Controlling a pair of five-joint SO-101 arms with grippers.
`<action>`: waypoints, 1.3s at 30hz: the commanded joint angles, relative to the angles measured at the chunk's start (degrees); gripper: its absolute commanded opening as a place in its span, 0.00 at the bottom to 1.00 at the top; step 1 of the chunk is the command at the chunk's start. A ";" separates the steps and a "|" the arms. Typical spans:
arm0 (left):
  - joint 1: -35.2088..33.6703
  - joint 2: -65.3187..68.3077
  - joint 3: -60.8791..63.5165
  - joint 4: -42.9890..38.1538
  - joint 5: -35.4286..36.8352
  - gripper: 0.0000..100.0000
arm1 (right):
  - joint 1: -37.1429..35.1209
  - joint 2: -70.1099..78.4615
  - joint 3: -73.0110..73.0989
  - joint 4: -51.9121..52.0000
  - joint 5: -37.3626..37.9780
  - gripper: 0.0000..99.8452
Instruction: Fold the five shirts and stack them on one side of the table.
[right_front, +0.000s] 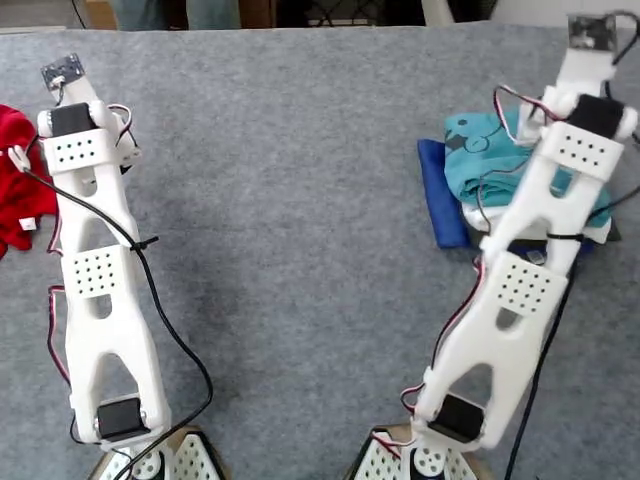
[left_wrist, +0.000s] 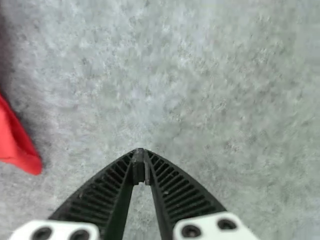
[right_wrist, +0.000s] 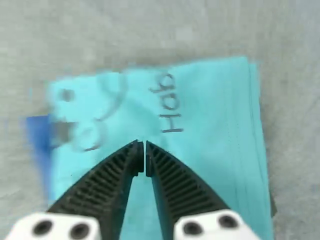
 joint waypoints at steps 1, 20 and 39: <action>0.48 -2.29 -2.95 2.11 -6.68 0.03 | -2.90 -10.77 -3.21 4.66 -0.53 0.02; -11.91 -30.68 26.95 2.20 -15.47 0.03 | -23.74 -76.00 90.95 -0.44 -18.81 0.02; -9.98 -66.46 102.55 -21.36 -19.08 0.03 | -23.12 -122.15 131.56 -21.71 -11.25 0.02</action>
